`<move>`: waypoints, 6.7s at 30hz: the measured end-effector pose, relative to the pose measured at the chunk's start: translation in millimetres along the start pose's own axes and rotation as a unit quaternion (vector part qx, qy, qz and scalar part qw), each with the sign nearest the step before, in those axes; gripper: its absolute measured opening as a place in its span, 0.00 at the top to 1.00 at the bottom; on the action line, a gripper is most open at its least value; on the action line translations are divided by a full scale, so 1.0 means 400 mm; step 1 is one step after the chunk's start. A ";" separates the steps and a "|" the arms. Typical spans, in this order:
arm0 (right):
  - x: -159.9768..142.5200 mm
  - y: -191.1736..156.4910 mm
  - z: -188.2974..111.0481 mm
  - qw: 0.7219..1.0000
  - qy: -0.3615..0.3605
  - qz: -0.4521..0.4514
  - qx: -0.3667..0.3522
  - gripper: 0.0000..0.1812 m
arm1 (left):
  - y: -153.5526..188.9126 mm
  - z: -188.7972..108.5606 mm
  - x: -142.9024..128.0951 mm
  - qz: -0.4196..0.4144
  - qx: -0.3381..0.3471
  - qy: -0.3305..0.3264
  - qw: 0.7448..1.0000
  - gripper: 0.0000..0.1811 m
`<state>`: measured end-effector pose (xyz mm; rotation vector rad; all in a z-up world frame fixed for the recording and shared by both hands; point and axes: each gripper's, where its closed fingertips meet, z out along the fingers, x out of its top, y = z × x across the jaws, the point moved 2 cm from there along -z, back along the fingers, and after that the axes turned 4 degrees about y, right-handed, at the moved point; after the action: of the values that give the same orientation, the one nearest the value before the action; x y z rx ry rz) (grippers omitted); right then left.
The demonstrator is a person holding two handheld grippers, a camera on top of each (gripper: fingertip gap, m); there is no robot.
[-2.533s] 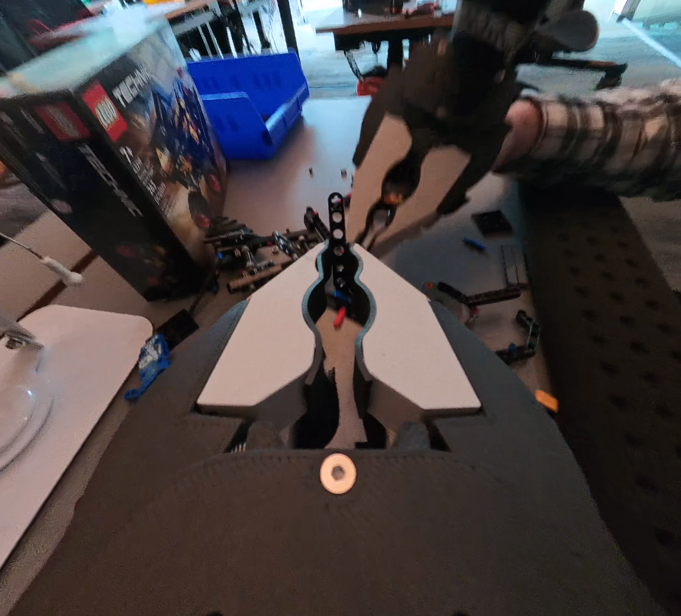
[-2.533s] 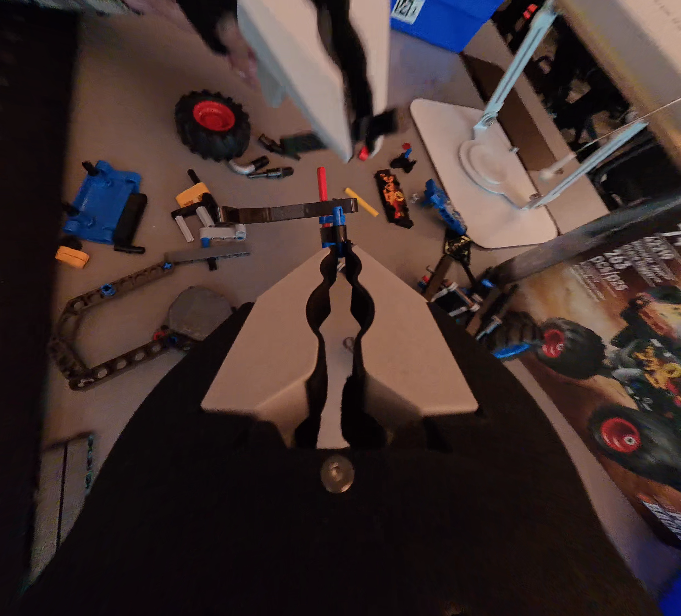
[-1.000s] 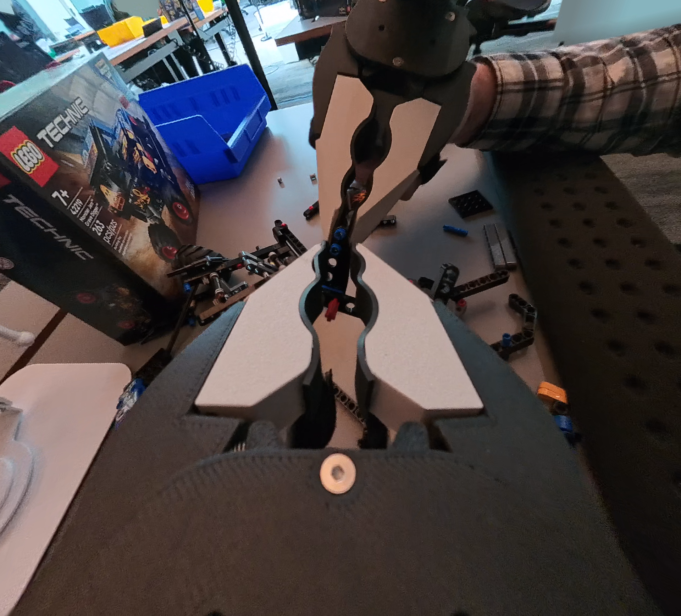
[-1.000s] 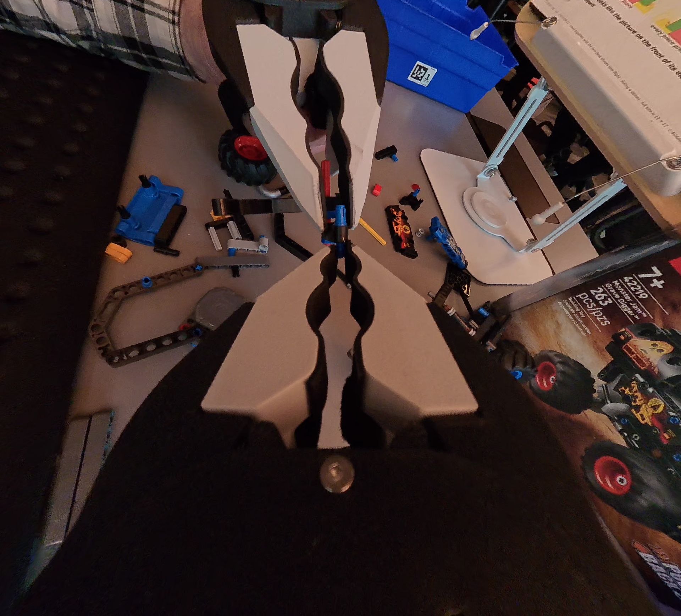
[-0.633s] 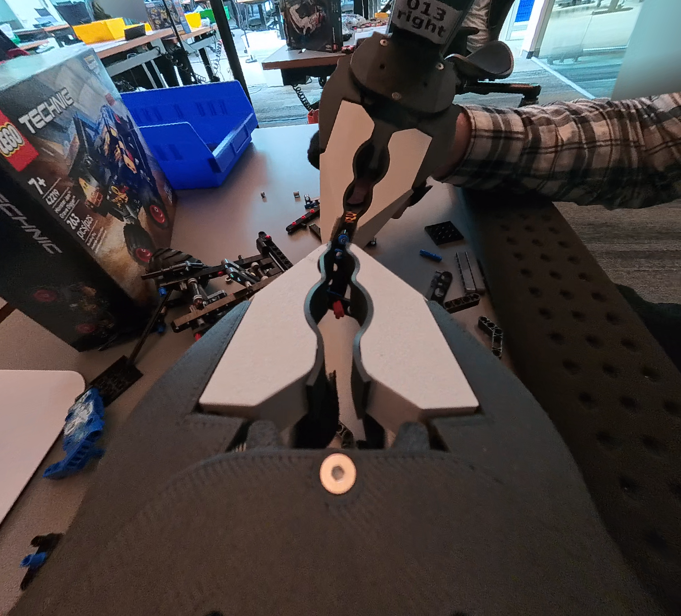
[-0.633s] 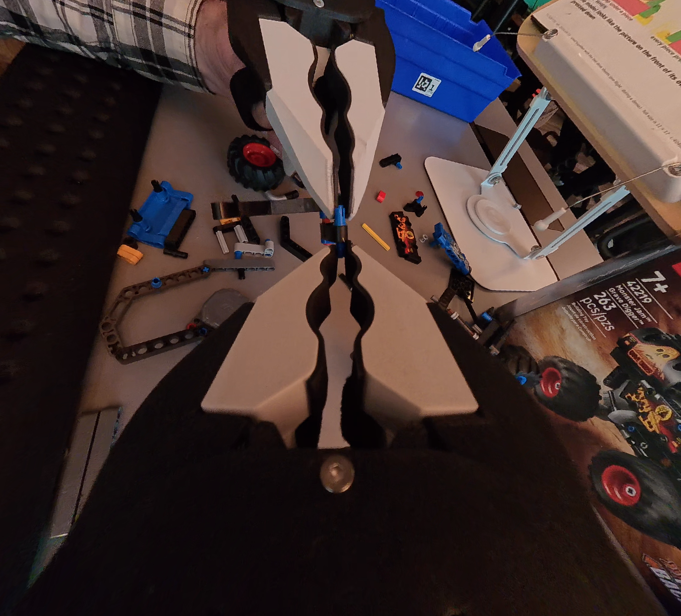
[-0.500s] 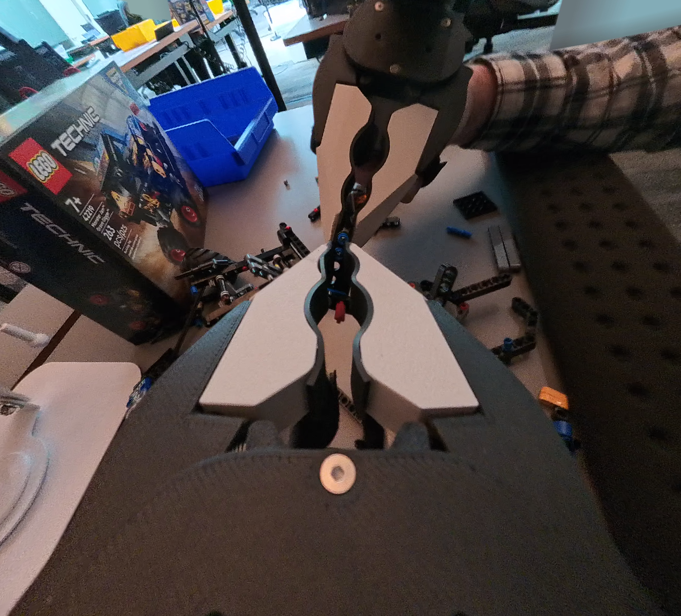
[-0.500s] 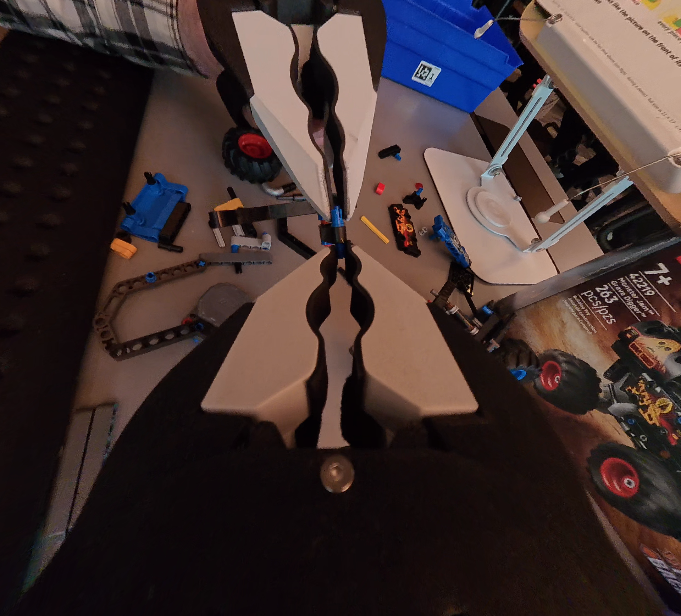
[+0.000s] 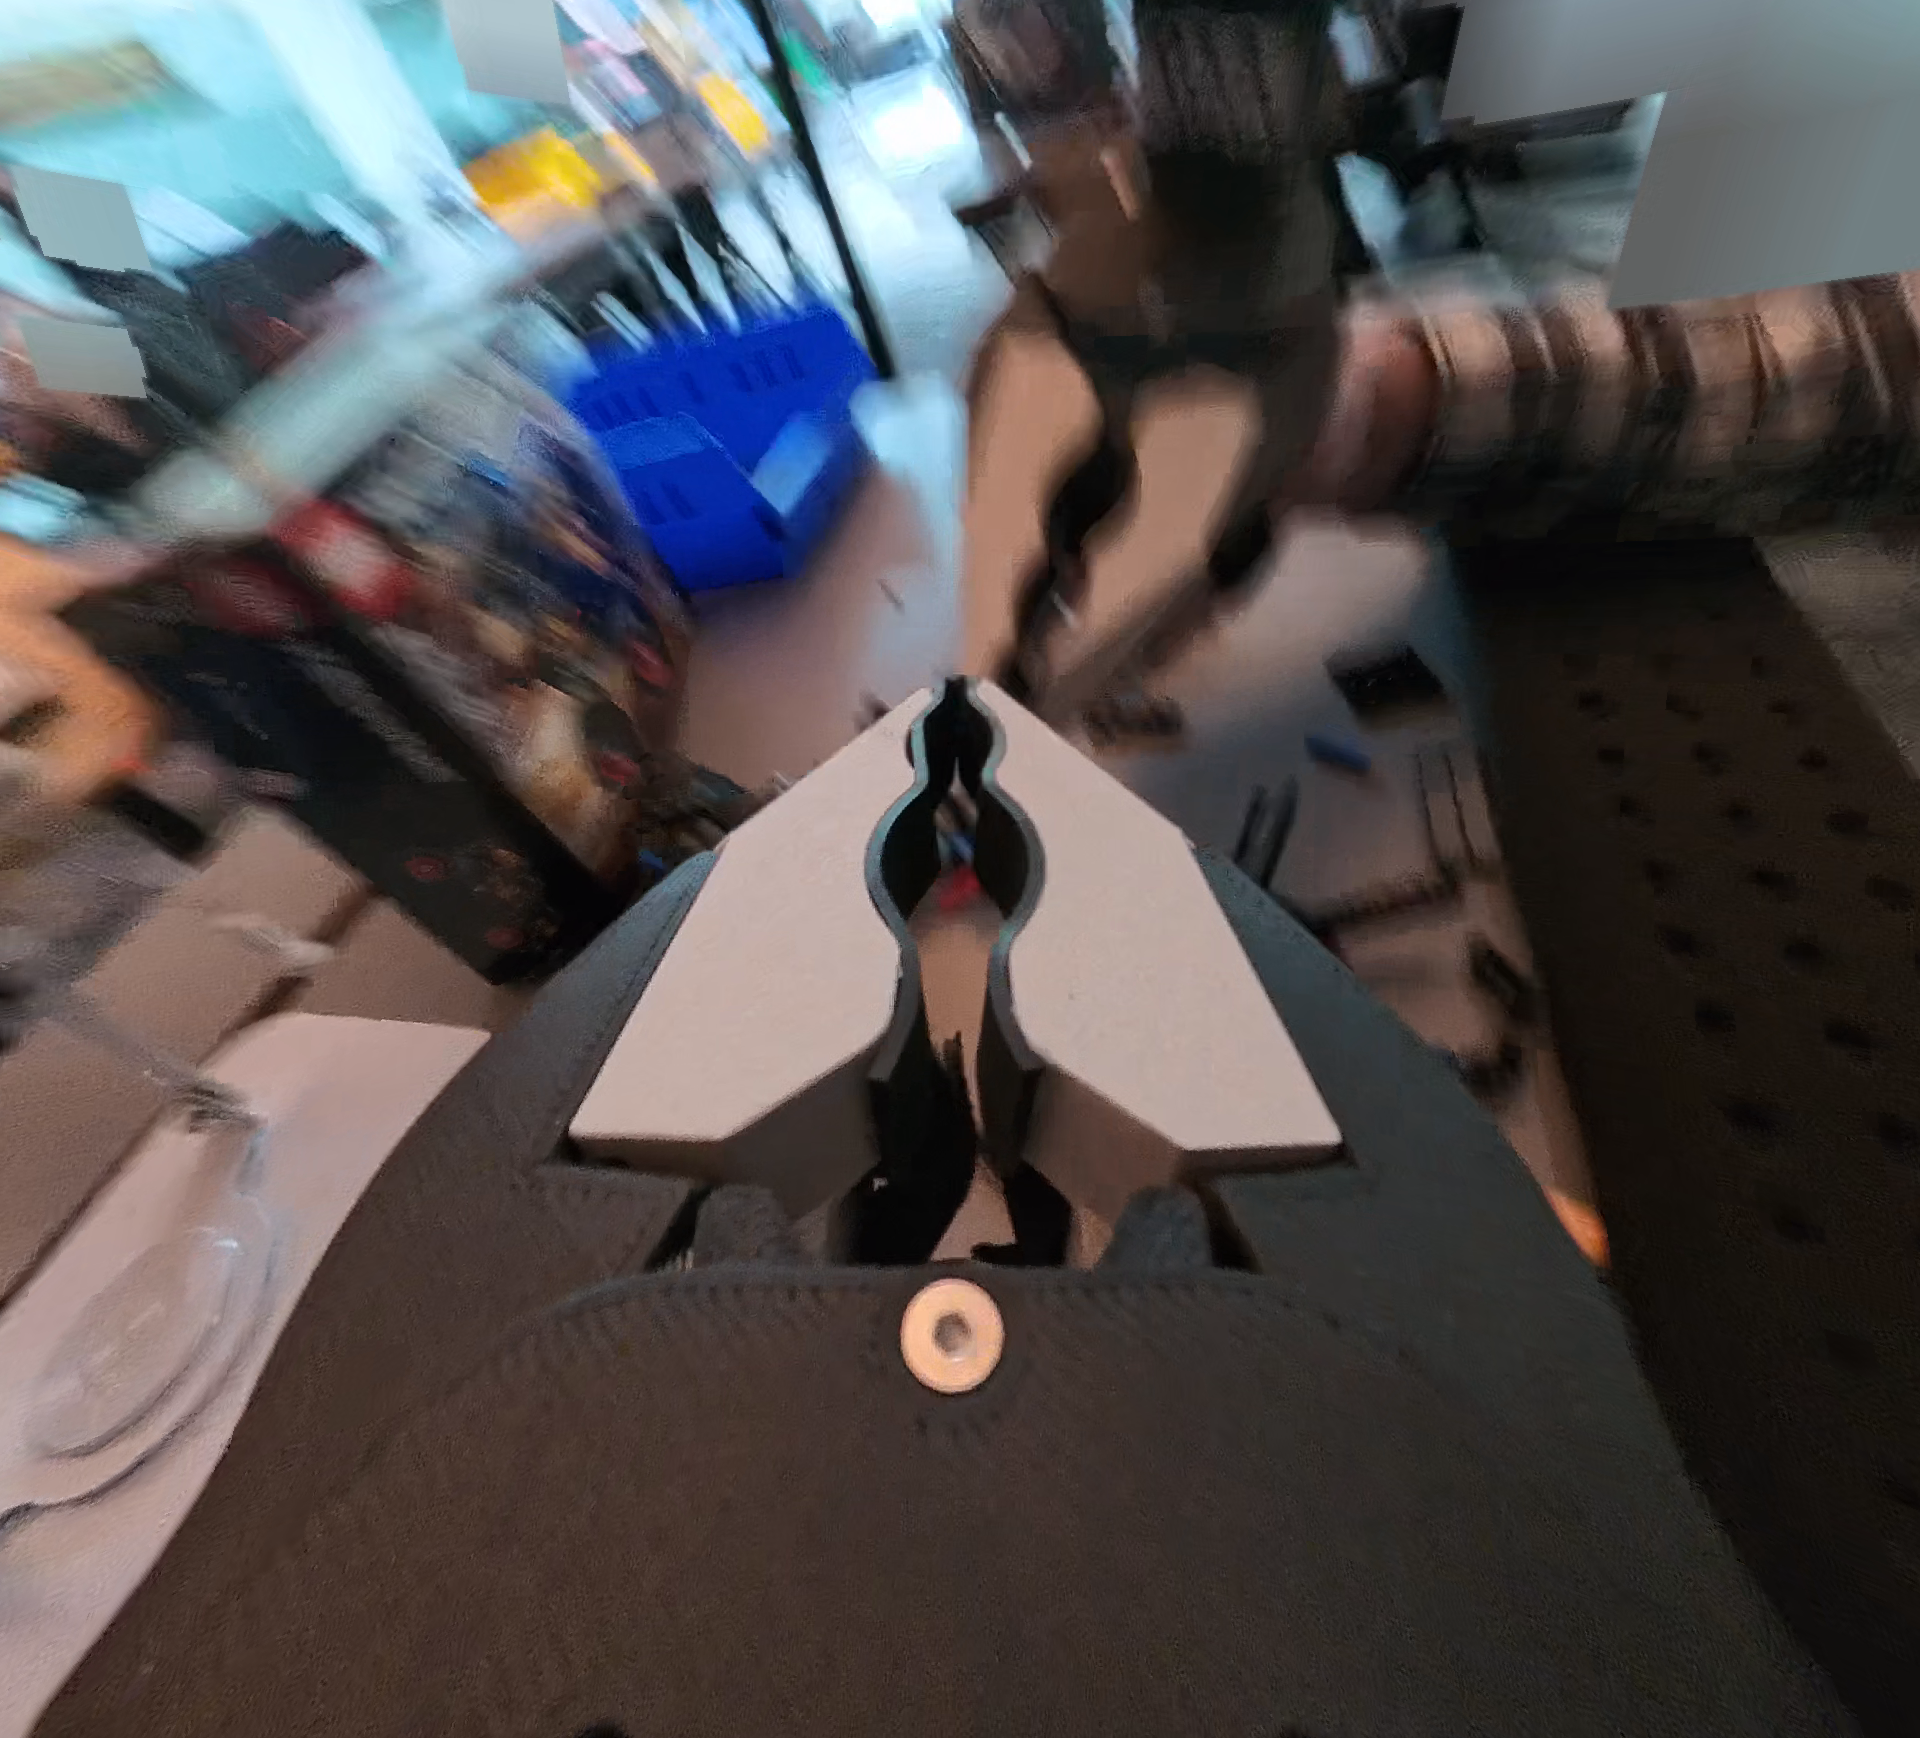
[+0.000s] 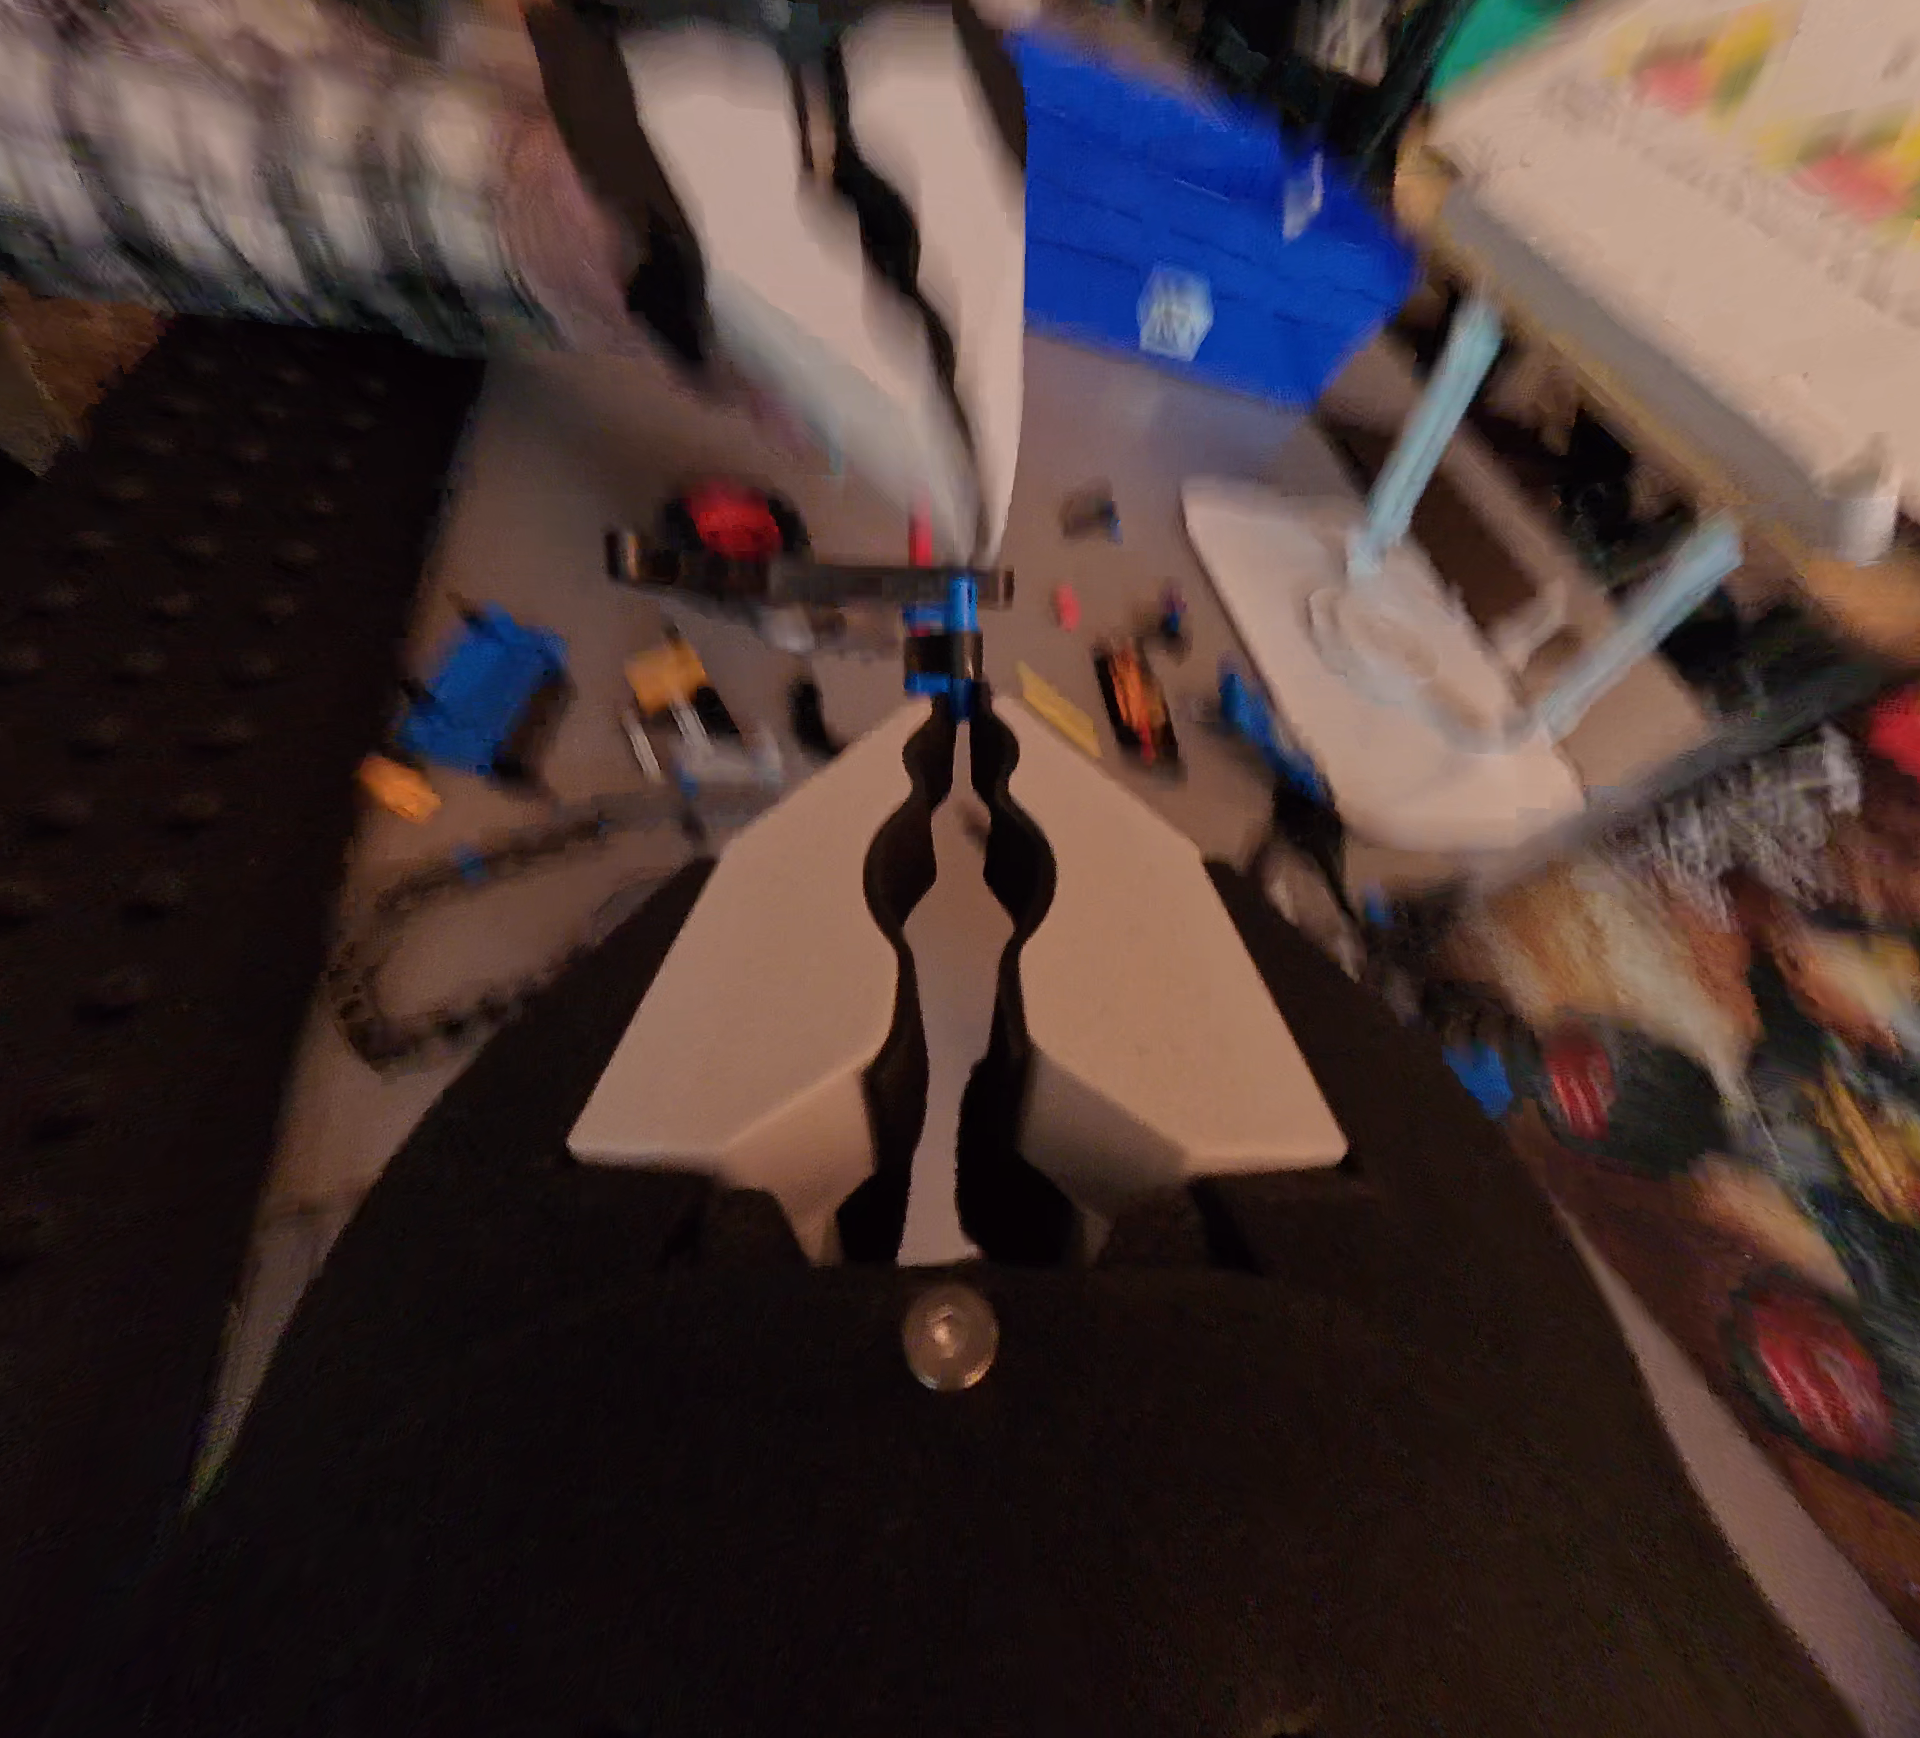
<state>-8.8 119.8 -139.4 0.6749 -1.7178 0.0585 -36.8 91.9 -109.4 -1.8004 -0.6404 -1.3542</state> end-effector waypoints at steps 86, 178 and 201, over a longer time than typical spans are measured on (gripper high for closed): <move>-0.086 -0.022 0.002 0.994 -0.097 -0.045 0.006 0.99 | 0.046 0.054 -0.103 0.001 -0.044 -0.096 0.994 0.95; 0.039 0.055 -0.052 0.939 -0.060 -0.139 -0.310 0.87 | 0.031 0.074 0.011 -0.137 -0.016 0.054 0.989 0.99; -0.010 0.016 -0.033 0.964 0.093 0.233 -0.089 0.94 | 0.029 0.032 -0.109 -0.060 0.004 -0.091 0.994 0.88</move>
<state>0.1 131.7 -137.3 0.1182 -1.6442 0.2835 -34.1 98.3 -155.8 -1.9186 -0.8626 -1.2728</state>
